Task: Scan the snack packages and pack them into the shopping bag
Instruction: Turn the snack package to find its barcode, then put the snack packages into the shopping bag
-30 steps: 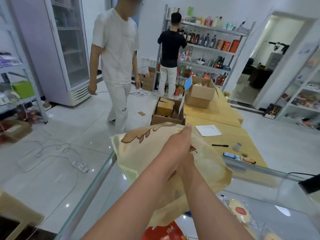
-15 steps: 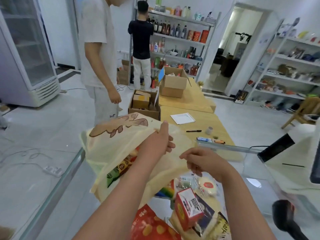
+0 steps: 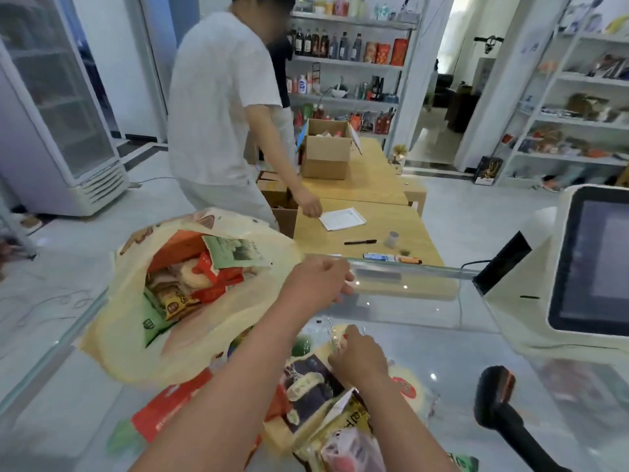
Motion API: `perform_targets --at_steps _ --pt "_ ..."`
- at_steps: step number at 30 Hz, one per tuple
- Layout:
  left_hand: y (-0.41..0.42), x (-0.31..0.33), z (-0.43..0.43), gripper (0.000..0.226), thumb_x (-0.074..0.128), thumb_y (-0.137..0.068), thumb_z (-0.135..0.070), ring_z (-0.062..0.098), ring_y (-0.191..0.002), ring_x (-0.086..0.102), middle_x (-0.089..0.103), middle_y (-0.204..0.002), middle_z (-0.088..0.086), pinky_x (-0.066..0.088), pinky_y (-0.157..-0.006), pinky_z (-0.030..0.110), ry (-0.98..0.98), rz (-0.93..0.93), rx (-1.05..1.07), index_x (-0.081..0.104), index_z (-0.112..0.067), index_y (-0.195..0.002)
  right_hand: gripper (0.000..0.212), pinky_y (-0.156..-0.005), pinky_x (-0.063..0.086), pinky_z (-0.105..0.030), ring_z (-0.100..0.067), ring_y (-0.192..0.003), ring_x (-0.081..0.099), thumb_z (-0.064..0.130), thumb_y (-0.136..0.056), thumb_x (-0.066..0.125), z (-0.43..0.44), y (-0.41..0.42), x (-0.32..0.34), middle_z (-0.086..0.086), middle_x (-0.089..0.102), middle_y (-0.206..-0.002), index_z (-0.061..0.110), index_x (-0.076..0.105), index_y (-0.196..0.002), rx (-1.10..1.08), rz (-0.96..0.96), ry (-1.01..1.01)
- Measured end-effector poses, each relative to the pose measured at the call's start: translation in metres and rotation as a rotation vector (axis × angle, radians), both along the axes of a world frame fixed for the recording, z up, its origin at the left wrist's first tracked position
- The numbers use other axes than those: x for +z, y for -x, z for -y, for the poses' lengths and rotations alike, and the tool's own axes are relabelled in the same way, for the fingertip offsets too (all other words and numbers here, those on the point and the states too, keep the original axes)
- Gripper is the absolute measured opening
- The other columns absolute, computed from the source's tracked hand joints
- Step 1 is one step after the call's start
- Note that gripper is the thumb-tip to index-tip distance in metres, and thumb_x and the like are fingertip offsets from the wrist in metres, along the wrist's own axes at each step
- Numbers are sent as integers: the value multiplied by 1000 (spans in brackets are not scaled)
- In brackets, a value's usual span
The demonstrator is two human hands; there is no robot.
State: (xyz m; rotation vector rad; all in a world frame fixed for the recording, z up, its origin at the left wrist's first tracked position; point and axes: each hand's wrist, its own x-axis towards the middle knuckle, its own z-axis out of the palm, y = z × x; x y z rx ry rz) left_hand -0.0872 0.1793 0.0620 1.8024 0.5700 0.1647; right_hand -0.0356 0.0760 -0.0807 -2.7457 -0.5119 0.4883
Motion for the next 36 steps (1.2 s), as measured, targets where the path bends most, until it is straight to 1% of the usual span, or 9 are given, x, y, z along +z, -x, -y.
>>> perform_targets --at_steps 2,5,8,11,14,22,30,32,36 --pt "-4 -1 20 27 46 -92 -27 14 -66 62 74 -78 -1 52 -73 30 -47 -5 7 67 -18 -78 29 -73 42 -31 -29 -99 58 31 -92 49 9 -3 8 -11 61 -110 10 51 -112 -8 46 -118" --pt "-13 -11 40 24 47 -92 -31 16 -79 64 72 -87 -3 51 -80 33 -115 9 78 67 -23 -80 31 -67 39 -32 -26 -84 53 35 -98 40 31 -15 23 -11 64 -102 10 57 -104 -81 45 -349" --pt "-27 -28 52 23 44 -95 -36 16 -89 56 61 -98 -8 45 -79 32 -126 -36 197 61 -24 -103 17 -75 55 -40 -24 -87 60 25 -96 44 59 -30 41 -10 62 -103 13 49 -107 -255 -202 -829" --pt "-46 -44 69 34 41 -99 -41 22 -94 56 58 -105 1 48 -83 35 118 -95 305 55 -16 -118 9 -71 59 -38 -25 -80 65 20 -98 41 85 -41 60 -12 60 -98 16 41 -106 -397 -512 -1192" --pt "-58 -57 93 34 45 -100 -39 21 -73 63 64 -83 8 55 -72 33 445 -121 284 60 -8 -99 11 -74 58 -39 -27 -82 67 25 -101 40 103 -48 68 -16 63 -97 15 45 -99 -460 -598 -1391" --pt "-84 -73 114 28 53 -98 -30 28 -78 67 68 -83 12 56 -73 36 499 43 309 64 -10 -82 25 -60 58 -35 -27 -79 70 22 -101 45 142 -57 63 -12 68 -90 9 66 -97 -630 -341 -1325" --pt "-83 -93 118 25 53 -98 -29 22 -73 68 71 -90 12 55 -56 27 584 -8 184 63 -6 -101 26 -60 58 -32 -27 -79 69 19 -101 46 154 -61 58 -12 69 -88 14 66 -85 -646 -259 -1245" --pt "-82 -92 113 22 55 -97 -28 19 -69 68 71 -81 7 55 -56 26 613 2 119 64 -8 -93 21 -60 58 -32 -27 -76 69 17 -99 48 155 -63 57 -13 69 -87 10 66 -90 -667 -240 -1237" --pt "-81 -87 99 33 63 -90 -34 23 -71 68 67 -87 12 57 -61 32 663 -38 -20 61 -9 -110 17 -60 59 -33 -24 -68 68 17 -96 54 160 -69 63 -12 69 -80 11 66 -86 -622 -218 -1202"
